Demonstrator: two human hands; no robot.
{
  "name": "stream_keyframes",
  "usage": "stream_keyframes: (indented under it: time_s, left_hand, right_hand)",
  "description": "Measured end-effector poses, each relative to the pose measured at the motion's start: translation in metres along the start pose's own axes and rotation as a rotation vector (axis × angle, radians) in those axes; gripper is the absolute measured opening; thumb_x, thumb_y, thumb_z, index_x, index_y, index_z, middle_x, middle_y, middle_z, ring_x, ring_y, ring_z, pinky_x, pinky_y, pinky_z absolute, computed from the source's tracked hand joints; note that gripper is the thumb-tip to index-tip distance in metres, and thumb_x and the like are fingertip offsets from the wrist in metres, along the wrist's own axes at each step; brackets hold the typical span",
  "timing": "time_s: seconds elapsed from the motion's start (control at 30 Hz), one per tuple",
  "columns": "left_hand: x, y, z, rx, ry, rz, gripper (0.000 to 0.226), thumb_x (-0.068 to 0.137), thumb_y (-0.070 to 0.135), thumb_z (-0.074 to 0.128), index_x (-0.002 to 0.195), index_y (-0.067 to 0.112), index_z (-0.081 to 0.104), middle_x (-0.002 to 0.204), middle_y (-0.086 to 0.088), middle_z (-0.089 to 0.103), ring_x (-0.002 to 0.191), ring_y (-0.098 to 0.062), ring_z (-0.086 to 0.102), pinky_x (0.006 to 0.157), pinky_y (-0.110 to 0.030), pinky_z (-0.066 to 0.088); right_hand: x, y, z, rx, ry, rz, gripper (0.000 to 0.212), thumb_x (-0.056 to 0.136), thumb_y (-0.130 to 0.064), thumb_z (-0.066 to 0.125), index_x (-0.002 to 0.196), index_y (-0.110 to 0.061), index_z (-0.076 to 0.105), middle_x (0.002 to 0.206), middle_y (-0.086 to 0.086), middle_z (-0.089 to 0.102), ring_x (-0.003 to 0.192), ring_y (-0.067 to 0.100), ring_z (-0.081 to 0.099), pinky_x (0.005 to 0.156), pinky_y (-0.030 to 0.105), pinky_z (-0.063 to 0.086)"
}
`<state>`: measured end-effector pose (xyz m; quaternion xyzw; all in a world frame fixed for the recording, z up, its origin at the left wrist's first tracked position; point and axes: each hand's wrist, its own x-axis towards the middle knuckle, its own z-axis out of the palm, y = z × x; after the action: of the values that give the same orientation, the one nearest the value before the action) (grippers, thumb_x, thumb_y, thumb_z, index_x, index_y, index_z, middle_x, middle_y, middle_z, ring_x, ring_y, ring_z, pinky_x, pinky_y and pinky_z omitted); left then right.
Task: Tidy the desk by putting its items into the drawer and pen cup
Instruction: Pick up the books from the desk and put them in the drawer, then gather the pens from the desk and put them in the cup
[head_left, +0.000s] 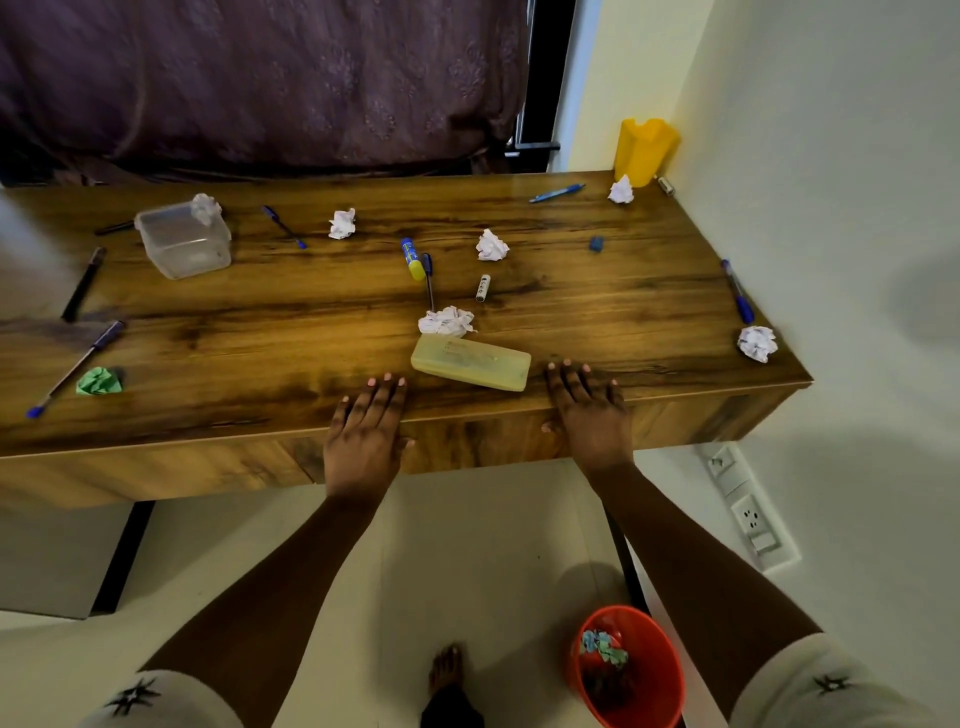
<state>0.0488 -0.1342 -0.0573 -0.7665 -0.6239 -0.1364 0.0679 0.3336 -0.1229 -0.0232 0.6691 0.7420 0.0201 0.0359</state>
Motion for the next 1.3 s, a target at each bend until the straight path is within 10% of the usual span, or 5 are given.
stream_keyframes:
  time_s: [0.57, 0.83, 1.07, 1.3]
  left_hand:
    - [0.001, 0.013, -0.028, -0.018, -0.217, -0.122, 0.070, 0.096, 0.037, 0.045, 0.152, 0.022, 0.006, 0.160, 0.002, 0.008, 0.147, -0.017, 0.004, 0.119, -0.037, 0.008]
    - [0.040, 0.054, -0.092, -0.102, -0.310, -0.194, 0.046, 0.092, 0.052, 0.045, 0.131, 0.028, 0.047, 0.130, 0.000, 0.057, 0.115, -0.021, 0.056, 0.092, -0.036, 0.048]
    - [0.153, 0.142, -0.064, -0.221, -0.240, 0.206, 0.047, 0.094, 0.042, 0.044, 0.139, 0.027, 0.041, 0.149, 0.001, 0.037, 0.137, -0.019, 0.033, 0.112, -0.038, 0.028]
    - [0.234, 0.190, 0.008, -0.098, -0.514, 0.225, 0.064, 0.093, 0.052, 0.040, 0.148, 0.024, 0.021, 0.158, -0.010, 0.011, 0.145, -0.033, 0.006, 0.116, -0.051, 0.008]
  right_hand:
    - [-0.011, -0.021, -0.004, 0.129, 0.003, 0.119, 0.078, 0.094, -0.036, 0.049, 0.151, -0.018, -0.001, 0.160, 0.008, 0.006, 0.147, 0.031, 0.001, 0.116, 0.054, 0.004]
    - [-0.011, -0.010, -0.015, 0.190, -0.056, 0.074, 0.074, 0.094, -0.041, 0.045, 0.152, -0.022, 0.004, 0.160, 0.002, 0.006, 0.148, 0.024, 0.002, 0.117, 0.050, 0.008]
    - [0.013, 0.036, -0.043, 0.502, -0.057, 0.020, 0.037, 0.090, -0.037, 0.052, 0.124, -0.024, 0.059, 0.121, 0.002, 0.064, 0.111, 0.022, 0.060, 0.093, 0.033, 0.046]
    - [0.102, 0.159, -0.078, 0.387, 0.152, 0.387, 0.030, 0.094, -0.021, 0.050, 0.120, -0.010, 0.060, 0.113, 0.013, 0.065, 0.104, 0.029, 0.060, 0.084, 0.030, 0.046]
